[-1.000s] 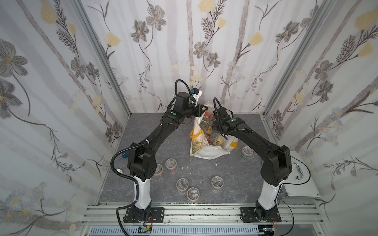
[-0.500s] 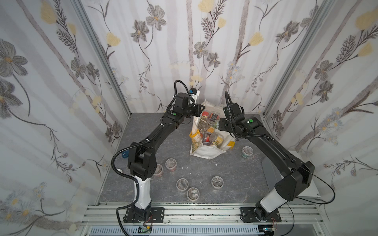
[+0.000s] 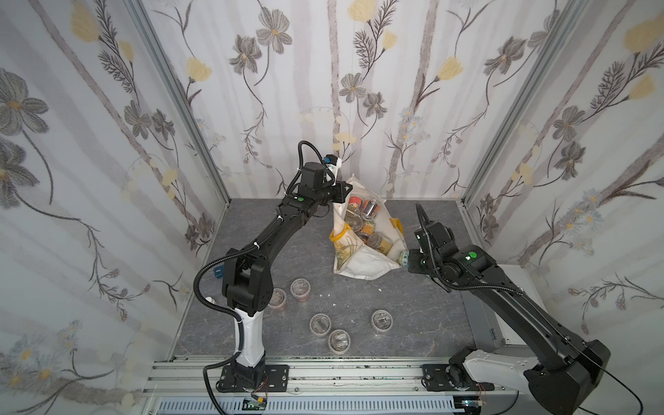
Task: Take out the seed jars from the canvas bag
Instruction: Pick up the seed jar from the canvas bag, then place the seed jar at the center of the board.
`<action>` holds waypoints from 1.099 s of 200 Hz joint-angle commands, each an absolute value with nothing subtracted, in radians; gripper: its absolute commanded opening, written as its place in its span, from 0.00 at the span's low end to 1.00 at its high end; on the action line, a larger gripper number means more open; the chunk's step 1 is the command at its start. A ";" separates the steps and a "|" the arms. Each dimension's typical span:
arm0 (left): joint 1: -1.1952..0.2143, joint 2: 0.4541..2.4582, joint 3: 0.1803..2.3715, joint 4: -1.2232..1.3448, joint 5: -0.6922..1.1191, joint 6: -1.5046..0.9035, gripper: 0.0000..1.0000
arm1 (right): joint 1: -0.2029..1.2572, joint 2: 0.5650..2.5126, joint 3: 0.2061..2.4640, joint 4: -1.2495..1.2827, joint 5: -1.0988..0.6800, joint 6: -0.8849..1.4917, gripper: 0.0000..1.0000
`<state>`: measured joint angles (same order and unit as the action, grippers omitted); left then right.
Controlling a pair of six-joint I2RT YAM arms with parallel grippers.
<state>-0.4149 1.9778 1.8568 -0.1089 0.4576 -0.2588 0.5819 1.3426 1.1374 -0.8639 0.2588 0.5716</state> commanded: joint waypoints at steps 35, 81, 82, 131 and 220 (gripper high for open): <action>-0.400 1.995 1.897 0.001 0.439 -0.250 0.00 | 0.593 1.363 0.957 -0.893 0.258 0.676 0.03; -0.384 1.995 1.895 0.002 0.439 -0.251 0.00 | 0.591 1.408 0.935 -0.916 0.355 0.681 0.00; -0.384 1.995 1.895 0.003 0.439 -0.251 0.00 | 0.591 1.410 0.933 -0.916 0.358 0.682 0.00; -0.368 1.998 1.886 0.026 0.442 -0.264 0.00 | 0.581 1.521 0.890 -0.916 0.468 0.706 0.01; -0.362 2.020 1.890 0.036 0.472 -0.285 0.00 | 0.608 1.622 0.987 -0.903 0.435 0.698 0.31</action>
<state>-0.3611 2.0197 1.8832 -0.1013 0.4538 -0.2737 0.5972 1.6341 0.9466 -0.9207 0.4652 0.6880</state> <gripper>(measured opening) 0.101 0.317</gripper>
